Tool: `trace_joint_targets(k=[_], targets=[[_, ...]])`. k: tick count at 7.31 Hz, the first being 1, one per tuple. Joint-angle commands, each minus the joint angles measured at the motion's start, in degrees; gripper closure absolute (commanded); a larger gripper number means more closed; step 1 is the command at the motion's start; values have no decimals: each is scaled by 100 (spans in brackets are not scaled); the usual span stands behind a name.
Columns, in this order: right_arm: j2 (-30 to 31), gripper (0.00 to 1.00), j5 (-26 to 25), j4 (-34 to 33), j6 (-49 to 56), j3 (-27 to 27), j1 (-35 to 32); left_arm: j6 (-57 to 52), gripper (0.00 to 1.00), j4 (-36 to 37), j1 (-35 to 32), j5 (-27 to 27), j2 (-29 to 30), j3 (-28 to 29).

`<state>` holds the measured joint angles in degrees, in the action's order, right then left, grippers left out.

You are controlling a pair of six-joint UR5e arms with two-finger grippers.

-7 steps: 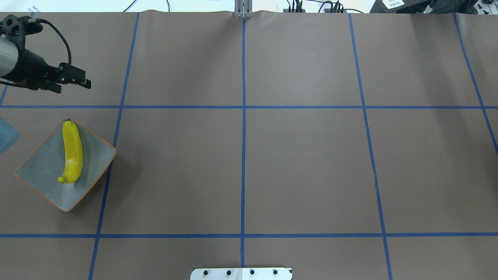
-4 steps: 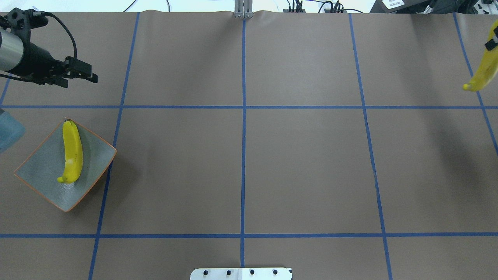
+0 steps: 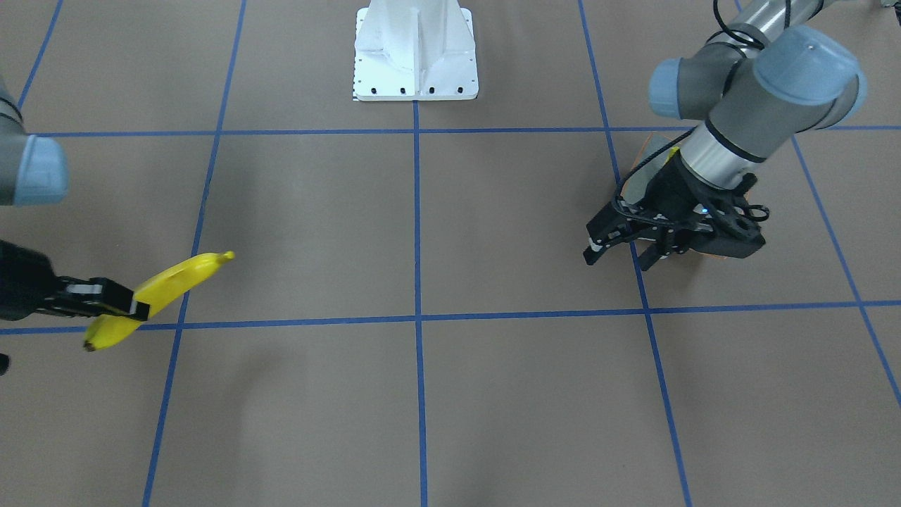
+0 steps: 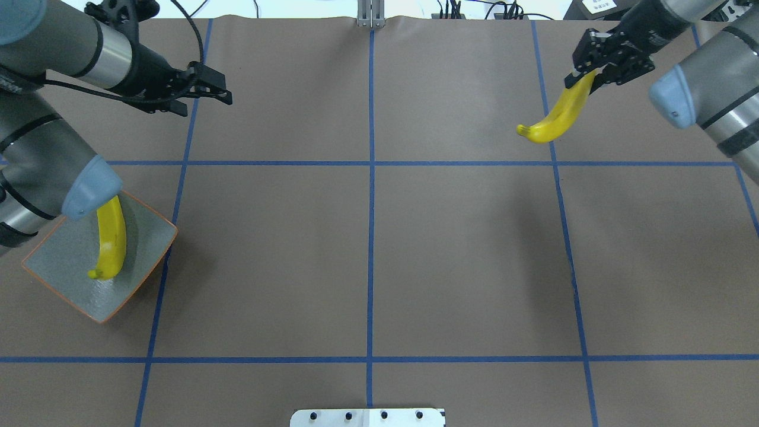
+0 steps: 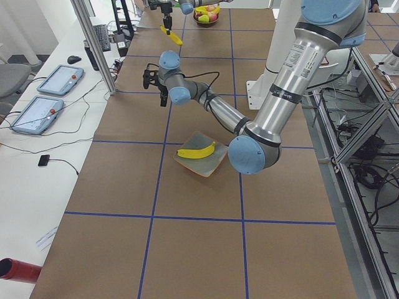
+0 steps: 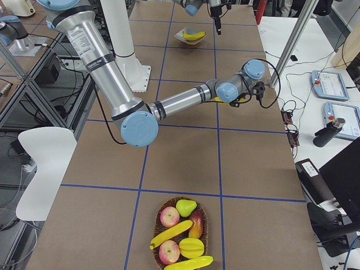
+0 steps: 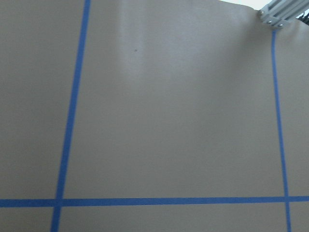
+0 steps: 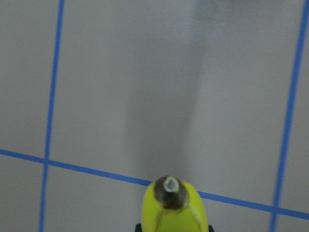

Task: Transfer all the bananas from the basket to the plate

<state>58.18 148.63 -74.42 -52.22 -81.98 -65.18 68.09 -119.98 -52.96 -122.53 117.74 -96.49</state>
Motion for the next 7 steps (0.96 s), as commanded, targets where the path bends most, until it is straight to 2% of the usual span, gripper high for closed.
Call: trace_joint_targets(k=[1,2,7], targets=[[-263,100,96,60,-754,-256,592,151,0,-821,443,203,223,69],[-272,100,105,59,-754,-397,786,151,0,-1078,601,203,275,78],[-825,100,-254,68,-412,-644,1612,178,0,-1019,1164,151,917,43]])
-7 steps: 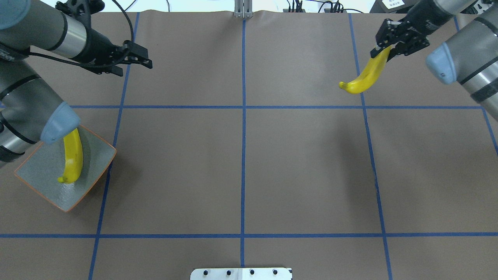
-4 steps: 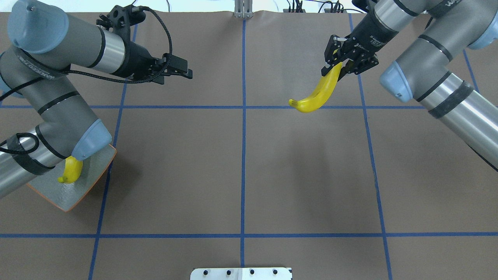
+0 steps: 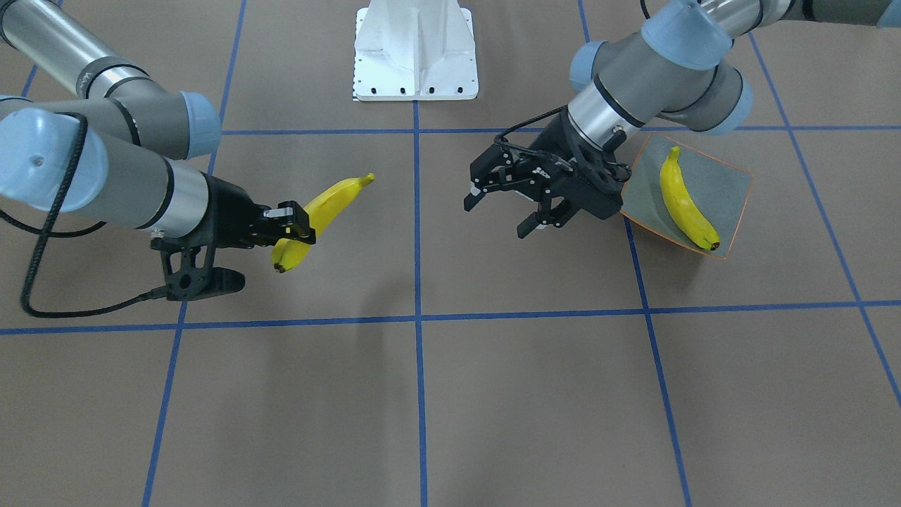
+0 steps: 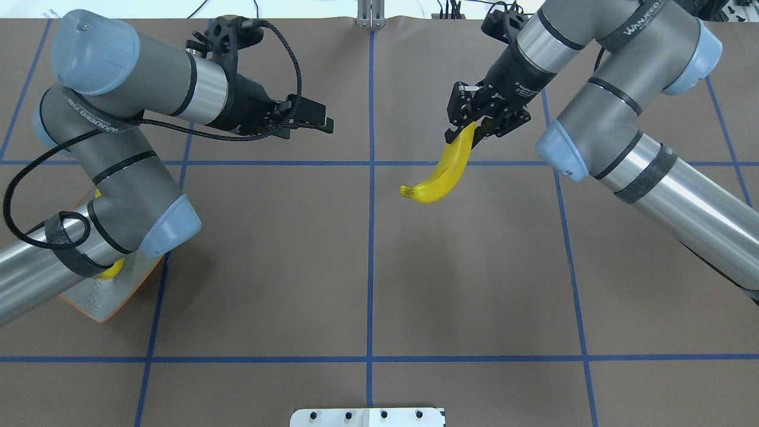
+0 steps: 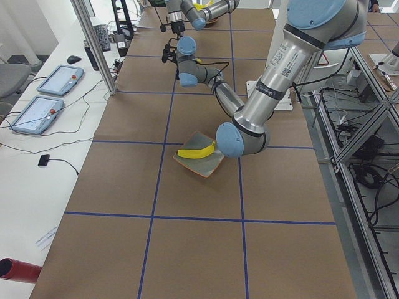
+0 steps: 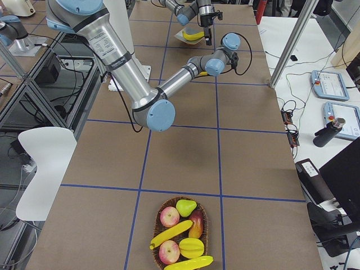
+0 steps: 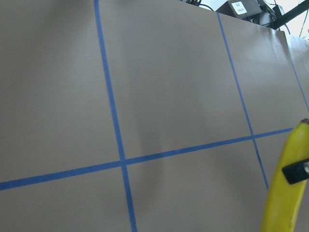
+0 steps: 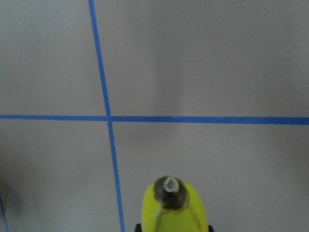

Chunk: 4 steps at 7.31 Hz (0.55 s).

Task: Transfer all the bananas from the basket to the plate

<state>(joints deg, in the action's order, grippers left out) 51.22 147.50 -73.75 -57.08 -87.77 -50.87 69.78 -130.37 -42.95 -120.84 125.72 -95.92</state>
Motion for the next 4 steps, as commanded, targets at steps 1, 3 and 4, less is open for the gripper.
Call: trace_joint_targets(k=[1,3,4], targets=[[-156,100,-212,1,74,-117,252,158,0,168,252,-27,302,29],[-165,100,-213,1,91,-196,297,194,0,310,471,-28,409,38],[-208,100,-213,1,91,-205,306,194,0,319,611,-28,409,81]])
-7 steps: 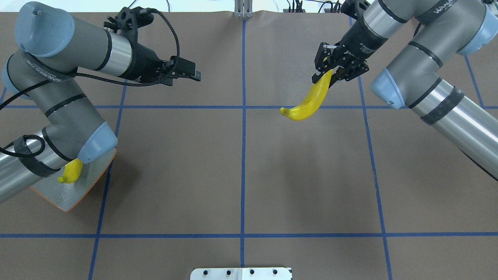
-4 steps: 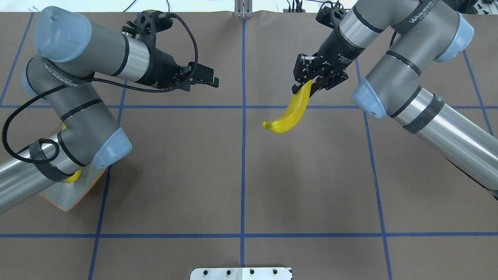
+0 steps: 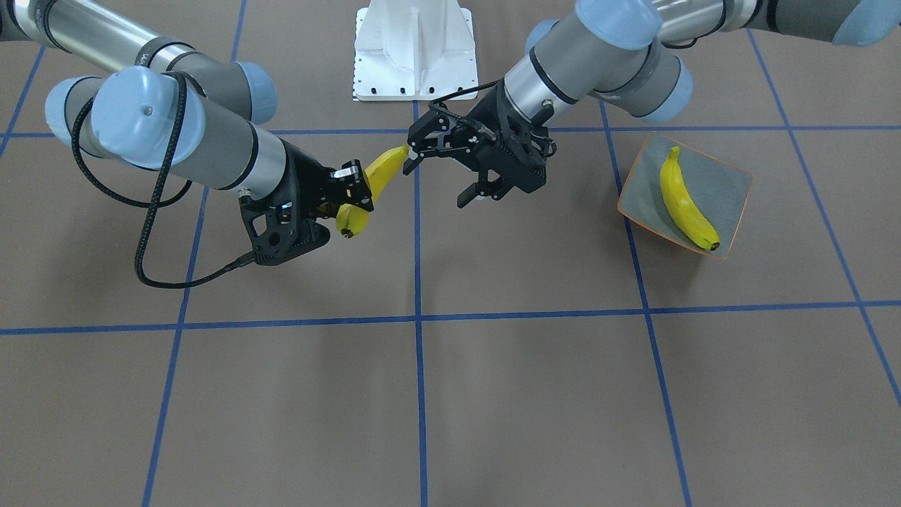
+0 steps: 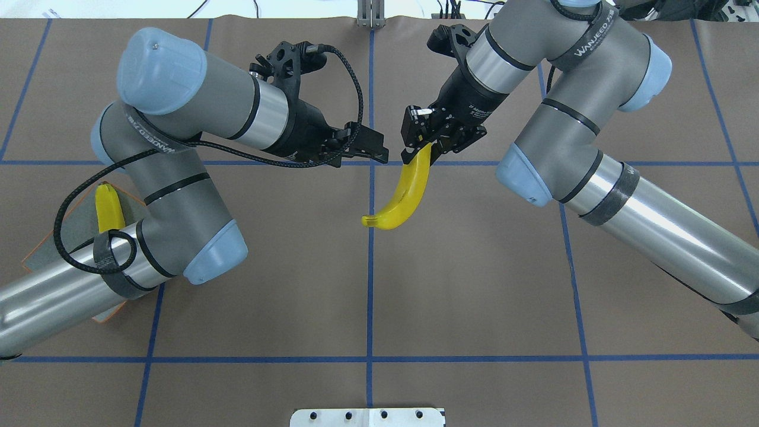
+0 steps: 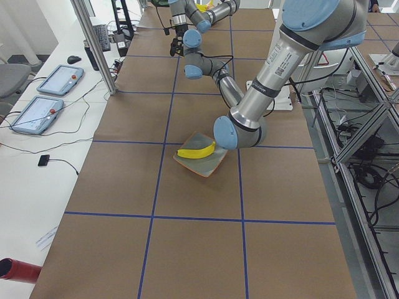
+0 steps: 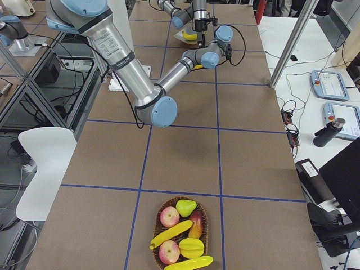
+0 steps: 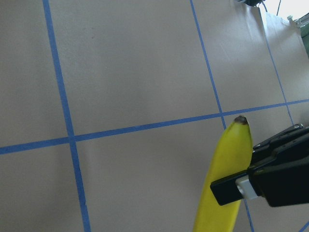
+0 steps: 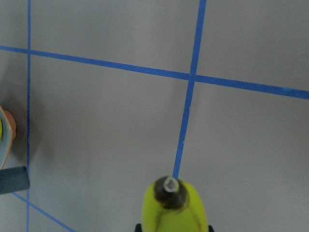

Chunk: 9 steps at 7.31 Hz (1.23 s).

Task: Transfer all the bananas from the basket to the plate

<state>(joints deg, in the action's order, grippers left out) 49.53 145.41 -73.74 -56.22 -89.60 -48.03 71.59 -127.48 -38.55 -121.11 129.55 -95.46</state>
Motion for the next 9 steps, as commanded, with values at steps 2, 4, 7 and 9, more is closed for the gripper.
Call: trace_joint_targets(k=[2,4,7,9], targets=[[-22,100,5,0,6,-57,22,13,0,100,417,8,52,98],[-13,100,5,0,6,-66,30,13,0,206,515,8,96,106],[13,100,5,0,6,-75,48,-14,2,206,533,17,175,220],[40,100,5,0,6,-92,57,-5,11,215,533,17,211,247]])
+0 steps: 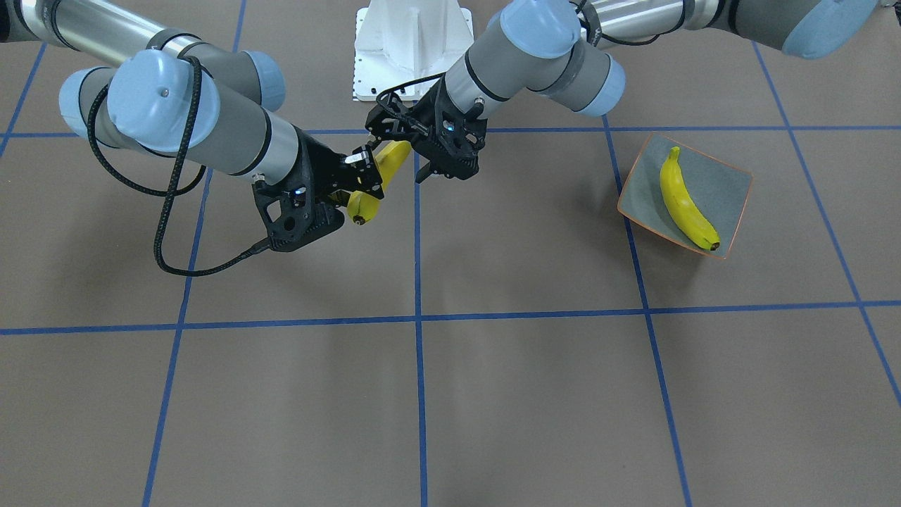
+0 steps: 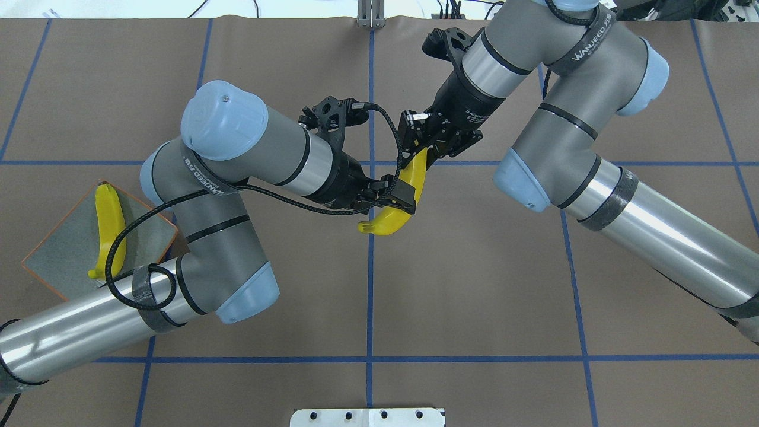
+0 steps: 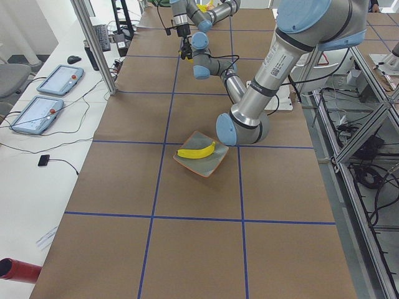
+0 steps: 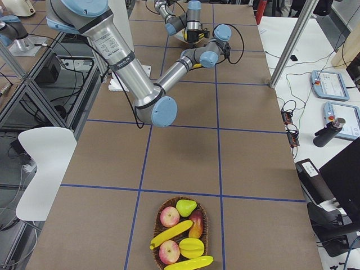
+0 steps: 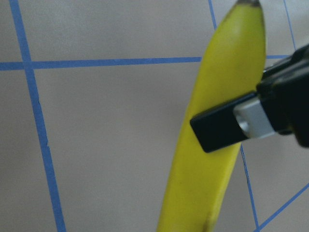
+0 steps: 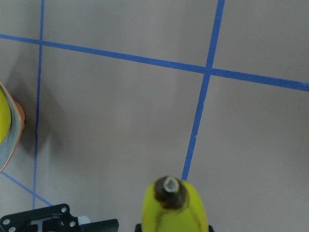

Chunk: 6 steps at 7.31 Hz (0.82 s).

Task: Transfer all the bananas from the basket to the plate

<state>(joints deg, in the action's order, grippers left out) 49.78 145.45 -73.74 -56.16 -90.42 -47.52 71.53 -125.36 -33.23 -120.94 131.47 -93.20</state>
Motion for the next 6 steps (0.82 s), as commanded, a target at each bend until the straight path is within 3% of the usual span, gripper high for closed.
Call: trace_joint_targets(k=[1,5,6], targets=[[14,100,1,0,0,-10,14,10,13,2,0,18,63,30],[32,100,1,0,-9,-54,58,19,14,20,44,35,107,74],[40,100,1,0,-9,-54,67,97,26,20,44,44,124,74]])
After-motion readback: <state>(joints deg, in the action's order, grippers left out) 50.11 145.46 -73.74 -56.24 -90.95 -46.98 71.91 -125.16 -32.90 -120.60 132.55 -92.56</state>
